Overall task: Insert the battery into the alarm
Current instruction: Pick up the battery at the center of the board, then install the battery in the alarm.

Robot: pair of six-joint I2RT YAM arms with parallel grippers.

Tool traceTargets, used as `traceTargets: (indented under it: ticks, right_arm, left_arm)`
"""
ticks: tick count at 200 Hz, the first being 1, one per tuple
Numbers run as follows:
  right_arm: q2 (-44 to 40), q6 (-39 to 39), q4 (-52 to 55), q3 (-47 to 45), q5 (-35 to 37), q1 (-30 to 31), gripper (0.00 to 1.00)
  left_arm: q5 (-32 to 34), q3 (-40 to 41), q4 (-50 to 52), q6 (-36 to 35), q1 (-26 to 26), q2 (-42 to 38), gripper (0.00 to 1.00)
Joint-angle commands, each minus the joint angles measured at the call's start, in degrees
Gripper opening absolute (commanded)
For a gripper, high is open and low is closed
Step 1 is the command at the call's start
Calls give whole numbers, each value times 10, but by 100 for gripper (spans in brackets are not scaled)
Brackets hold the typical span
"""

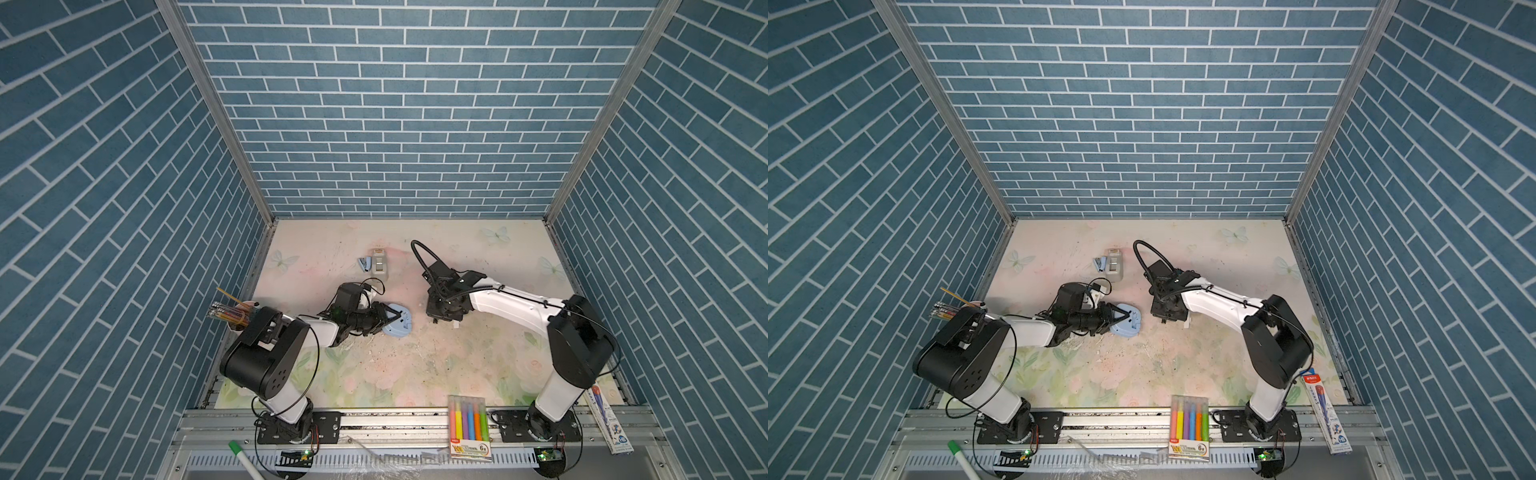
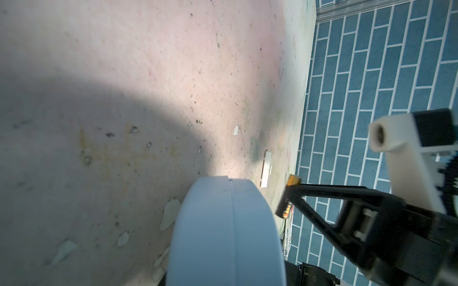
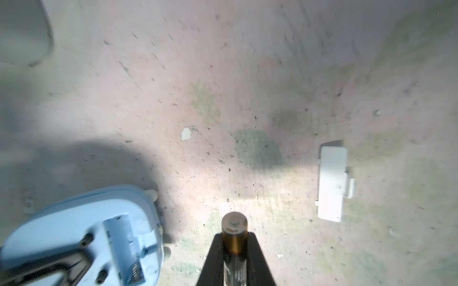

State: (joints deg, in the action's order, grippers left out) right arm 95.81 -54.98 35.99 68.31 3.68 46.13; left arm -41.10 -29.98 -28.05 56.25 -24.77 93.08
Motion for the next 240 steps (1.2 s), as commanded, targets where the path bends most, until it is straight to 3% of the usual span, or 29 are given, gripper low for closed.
traceTargets:
  ticks: [1, 92, 197, 240]
  right_arm:
    - [-55, 15, -4, -24, 48, 1, 0]
    - [-232, 27, -64, -150, 67, 0, 0]
    - [-248, 22, -145, -196, 18, -3, 0]
    - [-203, 19, -200, -188, -29, -3, 0]
  left_arm:
    - [2, -4, -13, 14, -2, 20, 3]
    - [-22, -15, -194, 106, -16, 126, 4]
    - [-12, -38, -147, 73, -44, 141, 3]
    - [-7, -43, -138, 71, -51, 141, 3]
